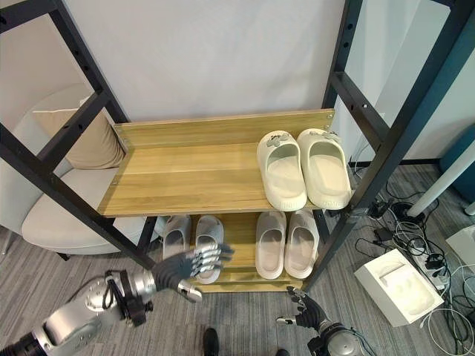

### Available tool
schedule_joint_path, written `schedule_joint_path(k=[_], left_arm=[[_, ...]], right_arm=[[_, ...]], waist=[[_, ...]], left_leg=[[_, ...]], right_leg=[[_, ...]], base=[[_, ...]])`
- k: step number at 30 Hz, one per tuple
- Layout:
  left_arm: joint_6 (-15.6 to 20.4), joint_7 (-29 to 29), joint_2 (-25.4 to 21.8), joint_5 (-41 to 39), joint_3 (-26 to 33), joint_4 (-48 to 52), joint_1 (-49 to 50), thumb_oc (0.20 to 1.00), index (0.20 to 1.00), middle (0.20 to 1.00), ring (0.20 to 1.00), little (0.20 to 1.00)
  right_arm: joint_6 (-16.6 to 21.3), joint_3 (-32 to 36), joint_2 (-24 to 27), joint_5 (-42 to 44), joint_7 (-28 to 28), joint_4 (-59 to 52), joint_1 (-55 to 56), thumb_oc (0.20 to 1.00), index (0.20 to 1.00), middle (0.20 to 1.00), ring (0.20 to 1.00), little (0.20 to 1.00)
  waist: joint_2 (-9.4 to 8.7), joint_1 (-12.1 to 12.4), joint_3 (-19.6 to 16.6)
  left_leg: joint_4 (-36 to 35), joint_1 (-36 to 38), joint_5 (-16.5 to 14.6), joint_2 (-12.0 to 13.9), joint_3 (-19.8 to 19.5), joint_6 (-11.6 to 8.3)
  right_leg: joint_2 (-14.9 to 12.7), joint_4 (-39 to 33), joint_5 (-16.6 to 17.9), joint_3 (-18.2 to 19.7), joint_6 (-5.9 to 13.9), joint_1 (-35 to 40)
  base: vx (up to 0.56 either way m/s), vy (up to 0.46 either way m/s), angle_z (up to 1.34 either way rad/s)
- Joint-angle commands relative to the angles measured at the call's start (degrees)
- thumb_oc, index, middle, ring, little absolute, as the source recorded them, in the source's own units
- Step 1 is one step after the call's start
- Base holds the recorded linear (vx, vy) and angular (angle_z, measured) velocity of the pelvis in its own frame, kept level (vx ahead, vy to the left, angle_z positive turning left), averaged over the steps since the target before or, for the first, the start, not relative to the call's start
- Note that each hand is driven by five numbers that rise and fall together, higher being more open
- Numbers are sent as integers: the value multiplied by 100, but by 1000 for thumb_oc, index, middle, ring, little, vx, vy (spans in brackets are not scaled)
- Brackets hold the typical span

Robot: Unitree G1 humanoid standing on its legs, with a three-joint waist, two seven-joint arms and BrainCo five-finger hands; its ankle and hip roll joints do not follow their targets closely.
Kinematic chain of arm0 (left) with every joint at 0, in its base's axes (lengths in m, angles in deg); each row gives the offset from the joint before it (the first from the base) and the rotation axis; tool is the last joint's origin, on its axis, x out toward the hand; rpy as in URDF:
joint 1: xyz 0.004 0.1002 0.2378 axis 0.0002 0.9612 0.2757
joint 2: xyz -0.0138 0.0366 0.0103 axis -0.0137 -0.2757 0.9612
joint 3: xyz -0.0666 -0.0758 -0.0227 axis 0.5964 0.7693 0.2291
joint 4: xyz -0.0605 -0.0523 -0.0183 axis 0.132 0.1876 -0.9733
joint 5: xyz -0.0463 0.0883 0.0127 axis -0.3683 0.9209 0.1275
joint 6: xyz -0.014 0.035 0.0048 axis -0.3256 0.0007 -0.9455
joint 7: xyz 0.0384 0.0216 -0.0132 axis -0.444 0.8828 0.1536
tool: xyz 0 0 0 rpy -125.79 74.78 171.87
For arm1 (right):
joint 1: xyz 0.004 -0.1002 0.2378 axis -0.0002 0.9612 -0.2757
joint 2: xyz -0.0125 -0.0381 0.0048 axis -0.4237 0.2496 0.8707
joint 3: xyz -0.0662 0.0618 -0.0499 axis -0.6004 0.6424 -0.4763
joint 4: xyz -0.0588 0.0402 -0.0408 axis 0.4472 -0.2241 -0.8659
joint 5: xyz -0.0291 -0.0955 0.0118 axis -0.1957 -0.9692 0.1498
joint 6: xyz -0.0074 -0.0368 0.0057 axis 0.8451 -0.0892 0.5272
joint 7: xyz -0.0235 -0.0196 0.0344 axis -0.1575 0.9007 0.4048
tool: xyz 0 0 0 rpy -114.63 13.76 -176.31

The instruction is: Arrange the slippers neatly on the shoe rack.

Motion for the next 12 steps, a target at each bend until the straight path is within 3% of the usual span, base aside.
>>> schedule_joint_path(k=[1,2,3,4,5,8,12], left_arm=[[305,-33,476,752,436,-294,-348,1000,1000,1000,1000,1000],[337,-526,1082,1083,829,-1529,111,1000,1000,1000,1000,1000],[356,-527,1102,1092,827,-1555,101,1000,1000,1000,1000,1000],[303,-1095,1704,1742,1247,-2651,332,1000,1000,1000,1000,1000],[297,-1415,2062,1680,1554,-3175,427,1000,1000,1000,1000,1000],[371,-2031,2728,1306,2233,-4251,361,1000,1000,1000,1000,1000],[430,-2461,3052,1118,2580,-4975,100,1000,1000,1000,1000,1000]], right_arm=[[290,-30,-132,64,-59,-197,-270,1000,1000,1000,1000,1000],[231,-3,-181,62,-36,-202,-280,1000,1000,1000,1000,1000],[230,-5,-171,63,-35,-203,-285,1000,1000,1000,1000,1000],[177,76,-244,91,45,-118,-279,1000,1000,1000,1000,1000],[150,122,-282,116,113,-51,-282,1000,1000,1000,1000,1000],[102,234,-398,176,285,109,-295,1000,1000,1000,1000,1000],[94,242,-480,221,434,200,-326,1000,1000,1000,1000,1000]], waist=[[-376,49,129],[-391,69,125],[-385,59,112],[-416,98,91],[-414,118,101],[-446,162,66],[-461,177,59]], left_leg=[[4,723,-571,46,191,-243],[4,769,-595,64,200,-238],[4,738,-571,58,193,-234],[4,758,-568,61,191,-228],[4,773,-575,67,178,-228],[4,731,-525,58,148,-225],[4,733,-511,56,121,-233]], right_leg=[[-233,24,68,-92,334,-266],[-225,35,41,-80,329,-229],[-230,30,62,-85,327,-253],[-230,31,60,-87,313,-239],[-225,41,44,-91,306,-223],[-223,44,60,-132,280,-238],[-221,53,47,-176,272,-219]], base=[[22,7,-9],[0,0,0],[17,1,-9],[6,-5,-4],[8,-4,-6],[-6,-7,11],[-4,-8,8]])
